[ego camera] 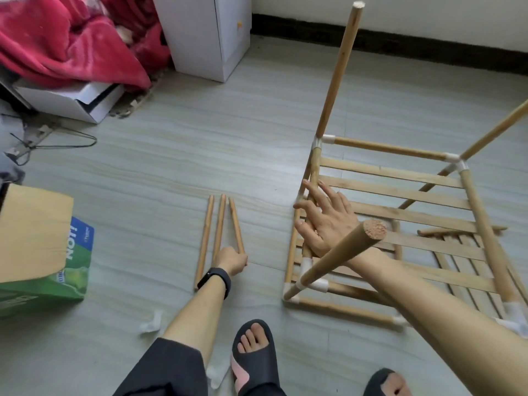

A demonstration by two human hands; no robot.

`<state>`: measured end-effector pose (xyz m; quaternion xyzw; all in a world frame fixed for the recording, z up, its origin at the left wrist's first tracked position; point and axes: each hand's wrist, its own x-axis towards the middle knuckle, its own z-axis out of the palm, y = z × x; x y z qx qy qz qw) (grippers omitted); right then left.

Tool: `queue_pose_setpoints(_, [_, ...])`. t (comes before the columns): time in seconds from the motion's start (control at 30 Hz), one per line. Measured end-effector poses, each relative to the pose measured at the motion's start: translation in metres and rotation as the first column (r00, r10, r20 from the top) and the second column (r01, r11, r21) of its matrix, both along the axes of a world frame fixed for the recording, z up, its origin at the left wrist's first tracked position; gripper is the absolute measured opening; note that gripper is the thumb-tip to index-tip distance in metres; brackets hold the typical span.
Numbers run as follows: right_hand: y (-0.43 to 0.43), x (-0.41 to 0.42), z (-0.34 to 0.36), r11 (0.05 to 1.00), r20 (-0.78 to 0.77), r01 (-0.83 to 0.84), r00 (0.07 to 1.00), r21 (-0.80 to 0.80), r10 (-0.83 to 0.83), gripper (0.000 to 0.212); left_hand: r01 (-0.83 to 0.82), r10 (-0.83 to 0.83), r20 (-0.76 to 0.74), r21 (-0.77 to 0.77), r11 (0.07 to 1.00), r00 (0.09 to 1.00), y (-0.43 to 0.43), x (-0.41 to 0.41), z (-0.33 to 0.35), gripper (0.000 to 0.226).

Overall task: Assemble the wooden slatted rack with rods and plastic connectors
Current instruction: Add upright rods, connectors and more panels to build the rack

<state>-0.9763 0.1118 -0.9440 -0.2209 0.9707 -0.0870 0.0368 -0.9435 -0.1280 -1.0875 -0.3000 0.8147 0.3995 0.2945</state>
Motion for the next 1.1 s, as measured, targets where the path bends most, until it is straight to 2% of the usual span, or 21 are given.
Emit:
queue_pose_setpoints(0.07, [0.002,0.000,0.006,1.000,0.068,-0.015,0.998,-0.019,0.016,0.069,-0.038,0.051,-0.072,0.175,0.984,0.996,0.002,-0.006,0.030,0.020])
queue_pose_setpoints(0.17, [0.004,-0.001,0.026,0.998,0.206,-0.013,0.978,-0.061,0.026,0.072,0.057,0.017,-0.237,0.302,0.952,0.971,0.004,-0.009,0.102,0.025])
queue_pose_setpoints(0.23, [0.006,0.002,0.047,0.984,0.267,0.065,0.964,-0.167,-0.018,0.065,0.139,-0.014,-0.331,0.359,0.923,0.944,0.004,-0.007,0.157,0.033])
queue_pose_setpoints(0.33, [0.012,0.011,0.077,0.923,0.227,0.163,0.970,-0.348,-0.086,0.058,0.250,-0.058,-0.414,0.427,0.869,0.908,0.003,0.001,0.234,0.029])
queue_pose_setpoints(0.43, [0.021,0.019,0.114,0.851,0.091,0.141,0.990,-0.506,-0.110,0.065,0.367,-0.116,-0.484,0.465,0.805,0.867,0.010,0.007,0.305,0.025])
queue_pose_setpoints(0.53, [0.032,0.030,0.150,0.824,-0.210,0.008,0.966,-0.566,-0.153,0.069,0.487,-0.228,-0.556,0.377,0.788,0.799,0.028,0.009,0.365,0.026])
queue_pose_setpoints(0.63, [0.049,0.036,0.180,0.870,-0.533,-0.092,0.819,-0.485,-0.210,0.079,0.601,-0.374,-0.598,0.234,0.764,0.709,0.059,0.005,0.410,0.026])
queue_pose_setpoints(0.7, [0.069,0.040,0.195,0.920,-0.647,-0.047,0.725,-0.389,-0.236,0.089,0.664,-0.473,-0.601,0.133,0.736,0.644,0.087,0.000,0.432,0.023])
queue_pose_setpoints(0.77, [0.094,0.046,0.203,0.949,-0.698,0.041,0.668,-0.313,-0.259,0.094,0.711,-0.553,-0.589,0.052,0.701,0.589,0.118,-0.002,0.446,0.022])
queue_pose_setpoints(0.87, [0.135,0.056,0.206,0.942,-0.728,0.116,0.608,-0.314,-0.318,0.080,0.782,-0.657,-0.557,-0.021,0.622,0.508,0.168,-0.001,0.458,0.022])
queue_pose_setpoints(0.97, [0.177,0.070,0.205,0.950,-0.747,0.141,0.589,-0.279,-0.307,0.029,0.856,-0.744,-0.516,-0.039,0.515,0.425,0.221,0.007,0.454,0.026])
queue_pose_setpoints(1.03, [0.203,0.084,0.203,0.911,-0.647,0.172,0.655,-0.376,-0.391,0.017,0.850,-0.686,-0.563,0.057,0.524,0.461,0.252,0.012,0.443,0.033])
queue_pose_setpoints(1.1, [0.229,0.098,0.200,0.757,-0.428,0.284,0.685,-0.588,-0.589,0.016,0.805,-0.596,-0.606,0.131,0.579,0.527,0.280,0.015,0.420,0.047])
